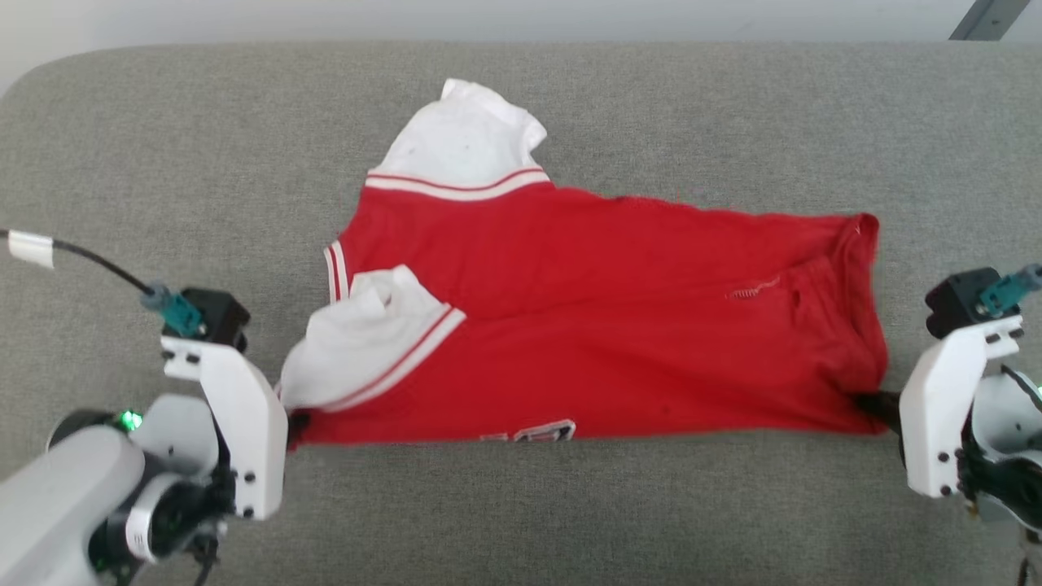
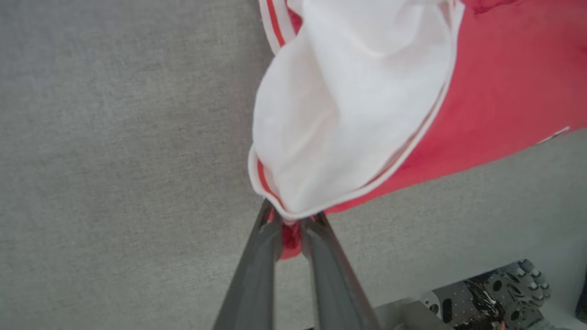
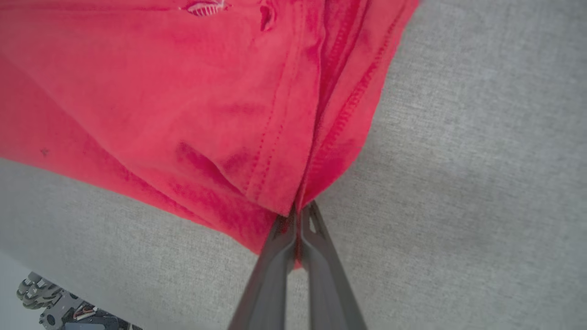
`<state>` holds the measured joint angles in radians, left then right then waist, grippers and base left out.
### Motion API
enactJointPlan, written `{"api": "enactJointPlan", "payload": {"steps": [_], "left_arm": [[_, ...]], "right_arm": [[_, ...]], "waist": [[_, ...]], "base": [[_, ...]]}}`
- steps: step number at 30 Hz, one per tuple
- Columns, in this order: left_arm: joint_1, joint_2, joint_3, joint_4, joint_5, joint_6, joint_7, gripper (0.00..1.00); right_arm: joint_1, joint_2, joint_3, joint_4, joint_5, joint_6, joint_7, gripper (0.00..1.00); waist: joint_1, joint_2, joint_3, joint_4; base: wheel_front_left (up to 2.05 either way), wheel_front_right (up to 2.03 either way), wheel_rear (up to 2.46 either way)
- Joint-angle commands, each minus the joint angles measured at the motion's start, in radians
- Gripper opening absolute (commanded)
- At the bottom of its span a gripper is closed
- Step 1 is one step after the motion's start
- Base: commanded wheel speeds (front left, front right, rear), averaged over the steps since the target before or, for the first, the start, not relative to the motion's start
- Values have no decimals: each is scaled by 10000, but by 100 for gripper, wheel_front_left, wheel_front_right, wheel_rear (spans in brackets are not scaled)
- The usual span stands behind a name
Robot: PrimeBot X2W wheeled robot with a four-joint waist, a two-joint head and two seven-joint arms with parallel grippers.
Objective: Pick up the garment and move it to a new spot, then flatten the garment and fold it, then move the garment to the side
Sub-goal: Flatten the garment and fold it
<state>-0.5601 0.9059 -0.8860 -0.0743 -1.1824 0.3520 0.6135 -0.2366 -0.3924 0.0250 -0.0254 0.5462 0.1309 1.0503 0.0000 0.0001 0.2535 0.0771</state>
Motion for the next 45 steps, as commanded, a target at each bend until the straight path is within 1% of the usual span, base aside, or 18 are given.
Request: {"api": "enactJointPlan", "payload": {"steps": [1,5,8,9,11,12,14,15,16,17,18,21,24,30,34,39,42,45], "left_arm": [[232,106,8,-161,-54,165,37,0],[686,138,-44,-678,-280,521,7,0],[922,-23,-79,-551,-396,502,-127,0],[992,-127,-60,-454,-459,476,-169,0],[1085,-265,-37,-159,-563,435,-273,0],[1137,-357,-39,-9,-637,394,-308,0],[1130,-488,-47,318,-659,227,-375,19],[1089,-536,3,485,-648,200,-486,45],[1089,-536,3,485,-648,200,-486,45],[1062,-578,51,644,-690,183,-524,80],[1010,-585,66,726,-663,112,-561,100],[828,-549,283,843,-715,171,-702,100],[590,-381,460,687,-607,267,-718,100],[-9,75,711,172,-374,372,-491,100],[-434,434,813,71,-260,380,-137,100],[-1273,590,809,329,68,-49,231,100],[-1999,410,741,806,449,-522,390,100],[-2806,169,671,1468,780,-1127,453,100]], "right_arm": [[205,-25,-105,-90,47,-4,159,0],[596,71,-436,-346,-133,-4,362,0],[747,353,-617,-238,-301,-4,84,0],[764,411,-646,-134,-374,-4,-20,16],[717,578,-608,48,-463,-4,-285,42],[662,616,-598,151,-557,-4,-455,99],[560,719,-526,340,-627,-4,-751,100],[509,755,-532,418,-676,-4,-908,100],[509,755,-532,418,-676,-4,-908,100],[484,795,-507,489,-700,-4,-1021,100],[472,845,-465,514,-677,-4,-1141,100],[518,839,-597,473,-718,-4,-1508,100],[672,1078,-1045,187,-741,-4,-2017,100],[840,1895,-1979,-868,-1006,-2,-3283,100],[811,2432,-2208,-1553,-1222,-2,-4129,100],[657,2794,-2079,-2325,-1442,-2,-5417,100],[577,2986,-1933,-2612,-1587,-2,-6204,100],[510,3171,-1672,-2721,-1723,-2,-6936,100]], "waist": [[0,-1,-1,4],[0,-1,17,21],[0,-1,20,8],[0,-1,24,-11],[0,-1,38,-57],[0,-1,48,-79],[0,-1,65,-140],[0,-1,67,-168],[0,-1,67,-168],[0,-1,60,-202],[0,-1,49,-243],[0,-1,-5,-319],[0,-1,-58,-364],[0,-1,7,-643],[0,-1,113,-976],[0,-1,230,-1400],[0,-1,304,-1678],[0,-1,412,-2020]], "base": [[0,0,0],[0,0,0],[0,0,0],[0,0,0],[0,0,0],[0,0,0],[0,0,0],[0,0,0],[0,0,0],[0,0,0],[0,0,0],[0,0,0],[0,0,0],[0,0,0],[0,0,0],[0,0,0],[0,0,0],[0,0,0]]}}
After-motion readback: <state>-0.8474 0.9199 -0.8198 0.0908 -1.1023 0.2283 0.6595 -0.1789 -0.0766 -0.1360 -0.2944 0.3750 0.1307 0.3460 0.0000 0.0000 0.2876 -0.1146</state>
